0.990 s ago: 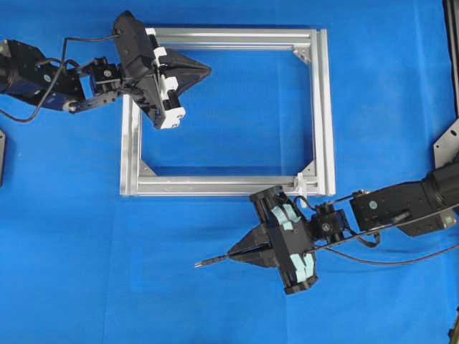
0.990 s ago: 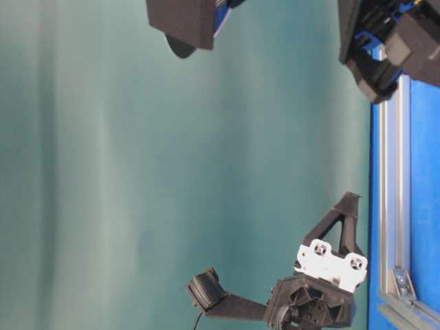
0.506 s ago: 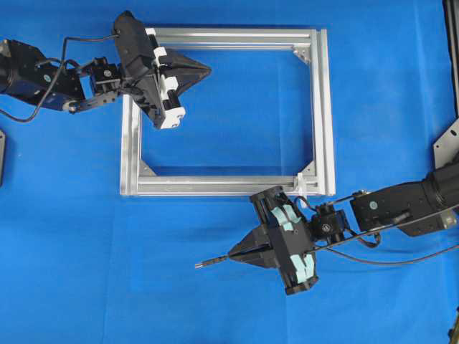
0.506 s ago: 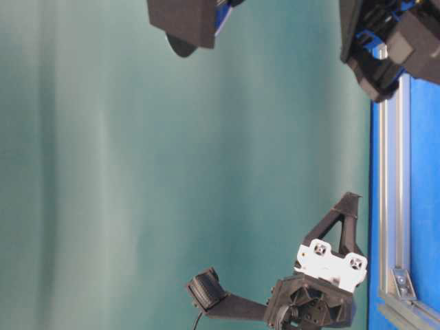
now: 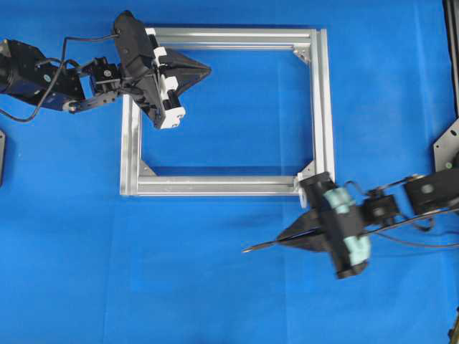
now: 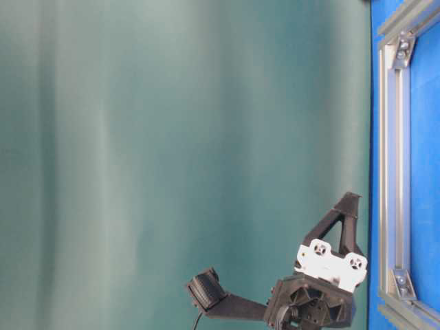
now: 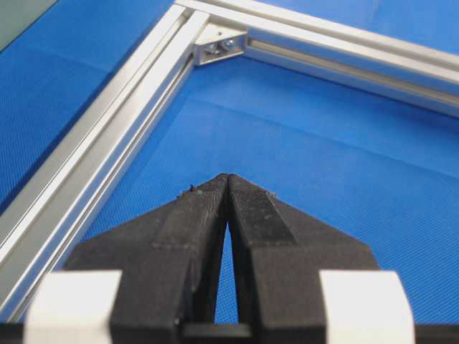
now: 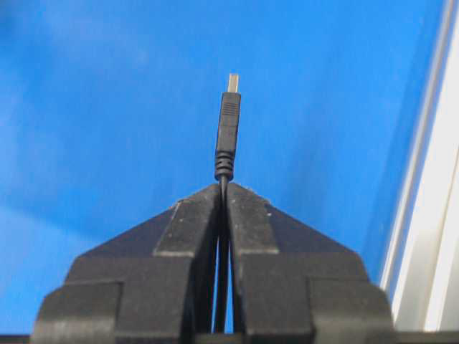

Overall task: Insert the wire through the string loop located on the right side.
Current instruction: 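Lift the cable and carry it right, aligning the plug with the zip-tie loop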

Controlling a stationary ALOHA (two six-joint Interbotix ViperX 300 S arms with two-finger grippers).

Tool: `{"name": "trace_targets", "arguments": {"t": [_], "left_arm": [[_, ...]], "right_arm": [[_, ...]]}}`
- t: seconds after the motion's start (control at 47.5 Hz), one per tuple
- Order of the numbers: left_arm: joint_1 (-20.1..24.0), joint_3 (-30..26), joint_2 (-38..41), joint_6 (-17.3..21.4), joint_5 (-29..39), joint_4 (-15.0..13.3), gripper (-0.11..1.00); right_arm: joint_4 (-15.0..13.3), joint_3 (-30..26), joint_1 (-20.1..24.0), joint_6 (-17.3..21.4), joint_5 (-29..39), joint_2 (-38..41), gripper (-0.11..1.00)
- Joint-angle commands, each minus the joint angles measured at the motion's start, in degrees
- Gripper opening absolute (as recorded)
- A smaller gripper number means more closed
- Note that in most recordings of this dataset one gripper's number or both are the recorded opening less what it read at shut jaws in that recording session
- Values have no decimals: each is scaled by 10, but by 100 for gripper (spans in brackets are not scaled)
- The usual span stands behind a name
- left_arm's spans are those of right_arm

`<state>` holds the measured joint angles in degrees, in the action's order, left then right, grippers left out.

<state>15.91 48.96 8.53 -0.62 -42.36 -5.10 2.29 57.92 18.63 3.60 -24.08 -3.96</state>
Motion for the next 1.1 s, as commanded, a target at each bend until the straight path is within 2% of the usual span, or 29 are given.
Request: {"name": "trace_targets", "arguments": {"t": [0.0,0.232,0.464,0.695,0.885,1.075], "left_arm": [[-1,-4,-20,-1,-3,2,0],[-2,-5,-20,-1,-4,2,0],[-4,-4,-20,-1,-4,2,0],[-5,-5,-20,-2,-4,2,0],[-5,-4,-20,-1,-4,2,0],[-5,-4,-20,-1,-3,2,0]], "right_arm": [[9,32,3,1,-4,-46,-4],[27,129,3,1,2,-151,-4],[34,201,3,1,52,-265,-4],[40,229,3,1,87,-327,-4],[40,230,2,1,86,-323,-4],[40,230,-26,1,71,-315,-4]]}}
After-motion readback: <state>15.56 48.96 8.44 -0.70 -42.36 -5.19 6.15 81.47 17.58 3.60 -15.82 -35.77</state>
